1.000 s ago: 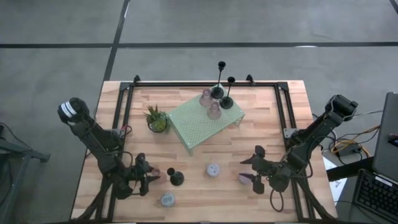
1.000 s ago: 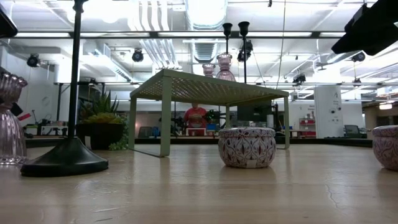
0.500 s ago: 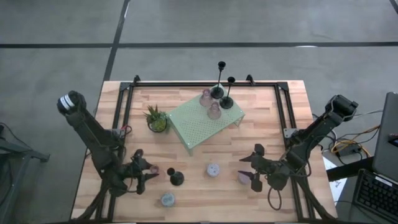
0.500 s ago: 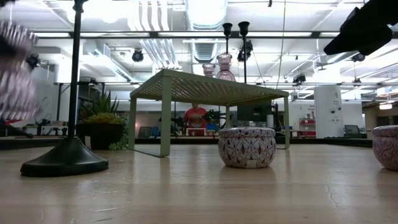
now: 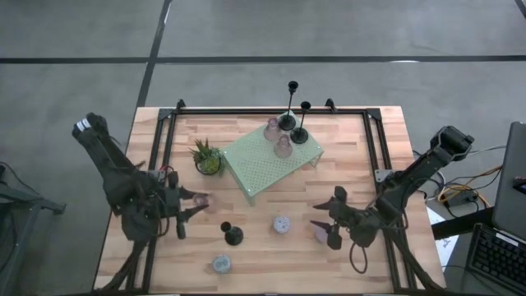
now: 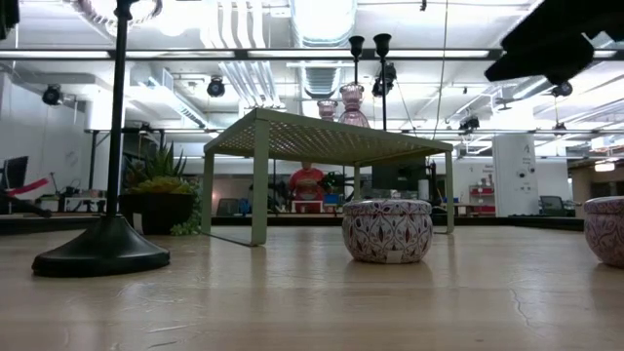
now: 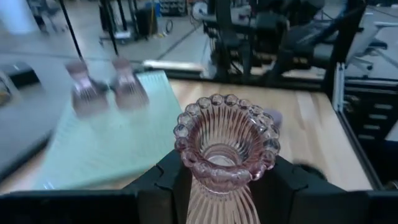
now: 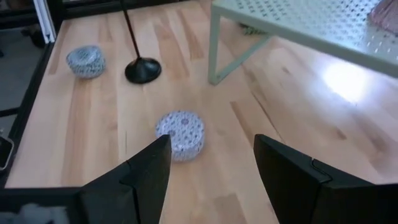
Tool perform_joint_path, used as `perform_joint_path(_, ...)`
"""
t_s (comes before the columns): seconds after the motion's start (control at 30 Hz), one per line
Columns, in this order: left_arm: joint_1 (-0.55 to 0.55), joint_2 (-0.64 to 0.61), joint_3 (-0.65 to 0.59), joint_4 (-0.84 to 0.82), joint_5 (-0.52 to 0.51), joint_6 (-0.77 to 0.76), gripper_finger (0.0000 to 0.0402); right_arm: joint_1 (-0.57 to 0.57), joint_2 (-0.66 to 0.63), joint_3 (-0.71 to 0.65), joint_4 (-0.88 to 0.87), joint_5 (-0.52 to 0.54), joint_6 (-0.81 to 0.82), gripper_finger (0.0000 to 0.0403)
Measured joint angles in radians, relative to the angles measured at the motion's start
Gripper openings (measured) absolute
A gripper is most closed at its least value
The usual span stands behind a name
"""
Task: Pick & Place candle stick holders
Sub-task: Put the pink glass candle holder on the shelf aligned with the other pink glass candle holder
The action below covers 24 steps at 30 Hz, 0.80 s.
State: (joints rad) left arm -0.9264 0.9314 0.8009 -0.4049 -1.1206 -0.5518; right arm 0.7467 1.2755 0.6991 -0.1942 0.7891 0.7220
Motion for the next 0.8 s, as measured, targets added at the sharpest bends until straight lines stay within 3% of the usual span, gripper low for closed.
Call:
perform_joint_path(0.2,0.114,0.035,0.113,0.011,0.020,0.184,0.0135,-0.045,0.000,0.000,0.101,0.000,-0.135,0.0268)
perform_joint_path(0.5,0.325,0.179,0.189,0.215,0.243,0.383,0.0135,-0.119,0.000,0.000,0.316,0.000,-0.406,0.0381)
perform_joint_path(0.63,0.406,0.256,0.196,0.308,0.309,0.388,0.0135,-0.145,0.000,0.000,0.374,-0.002,-0.456,0.0390)
perform_joint_path(0.8,0.477,0.375,0.201,0.471,0.462,0.428,0.0135,-0.166,0.000,0.000,0.444,-0.015,-0.513,0.0391)
